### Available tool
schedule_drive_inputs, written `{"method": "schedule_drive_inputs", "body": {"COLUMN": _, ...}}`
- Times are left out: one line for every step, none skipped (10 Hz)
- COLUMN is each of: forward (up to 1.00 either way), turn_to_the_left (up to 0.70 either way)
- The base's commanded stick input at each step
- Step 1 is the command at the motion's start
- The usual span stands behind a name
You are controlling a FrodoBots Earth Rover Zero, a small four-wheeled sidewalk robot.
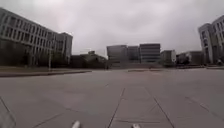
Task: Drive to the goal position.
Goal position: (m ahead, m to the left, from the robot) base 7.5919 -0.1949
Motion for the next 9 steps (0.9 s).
{"method": "schedule_drive_inputs", "body": {"forward": 0.70, "turn_to_the_left": 0.00}}
{"method": "schedule_drive_inputs", "body": {"forward": 0.70, "turn_to_the_left": 0.00}}
{"method": "schedule_drive_inputs", "body": {"forward": 0.70, "turn_to_the_left": 0.00}}
{"method": "schedule_drive_inputs", "body": {"forward": 0.70, "turn_to_the_left": 0.00}}
{"method": "schedule_drive_inputs", "body": {"forward": 0.70, "turn_to_the_left": 0.00}}
{"method": "schedule_drive_inputs", "body": {"forward": 0.70, "turn_to_the_left": 0.00}}
{"method": "schedule_drive_inputs", "body": {"forward": 0.70, "turn_to_the_left": 0.00}}
{"method": "schedule_drive_inputs", "body": {"forward": 0.70, "turn_to_the_left": 0.00}}
{"method": "schedule_drive_inputs", "body": {"forward": 0.70, "turn_to_the_left": 0.00}}
